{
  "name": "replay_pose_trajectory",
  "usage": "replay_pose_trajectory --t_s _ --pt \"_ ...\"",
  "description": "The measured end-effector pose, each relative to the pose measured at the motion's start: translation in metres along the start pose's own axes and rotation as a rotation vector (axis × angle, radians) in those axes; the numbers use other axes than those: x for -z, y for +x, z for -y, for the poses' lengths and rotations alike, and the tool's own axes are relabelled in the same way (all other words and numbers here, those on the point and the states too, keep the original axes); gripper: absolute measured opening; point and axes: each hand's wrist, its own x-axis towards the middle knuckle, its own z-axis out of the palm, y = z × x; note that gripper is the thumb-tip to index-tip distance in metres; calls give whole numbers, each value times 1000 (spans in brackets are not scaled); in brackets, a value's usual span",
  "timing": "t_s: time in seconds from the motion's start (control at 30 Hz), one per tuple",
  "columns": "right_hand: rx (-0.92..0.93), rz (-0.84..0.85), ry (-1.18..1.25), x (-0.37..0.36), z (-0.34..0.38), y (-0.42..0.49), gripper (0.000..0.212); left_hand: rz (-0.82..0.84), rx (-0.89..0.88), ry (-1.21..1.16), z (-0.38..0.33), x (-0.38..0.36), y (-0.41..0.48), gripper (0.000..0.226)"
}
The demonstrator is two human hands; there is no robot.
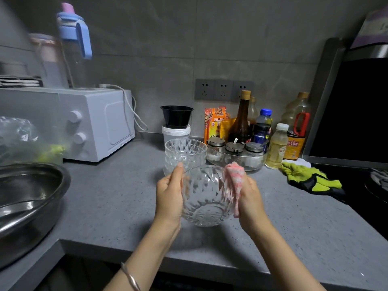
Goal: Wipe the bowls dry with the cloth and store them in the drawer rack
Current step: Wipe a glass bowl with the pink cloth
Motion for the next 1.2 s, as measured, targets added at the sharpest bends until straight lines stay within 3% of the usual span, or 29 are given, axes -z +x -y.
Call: replay_pose_trajectory --t_s 0.13,0.27,0.33,0.43,0.57,0.67,0.77,0.87,0.97,1.07,1.2 --pt "-12 -46 -87 0 5 1 50 100 -76 228 -6 4 4 54" --pt "179 52 -286 -5 8 2 55 235 -294 508 -18 -4 -1 53" --pt "231 68 -276 -10 5 -2 53 220 -346 555 -15 -5 -2 58" --pt "341 52 -224 -15 -3 -9 48 110 -280 453 -9 -1 -2 59" --pt "598 9 -506 -14 -27 -23 43 -103 1 78 -4 2 2 37" --pt "781 -18 -787 -20 -39 -34 49 -195 19 39 -5 -2 2 28" --pt "923 -30 -998 -19 -33 -29 48 -152 30 78 -7 -10 -1 50" --pt "754 -80 -768 -19 -13 -17 41 -100 17 110 -6 -11 -3 57" --pt "474 -41 -295 -18 -1 -11 35 -80 -6 33 -4 -8 -3 31" --pt "128 -113 3 -13 1 -9 24 -66 31 -59 -4 -5 -4 54" --pt "-72 -118 140 -4 -1 -7 48 31 34 19 -8 -4 -6 74"
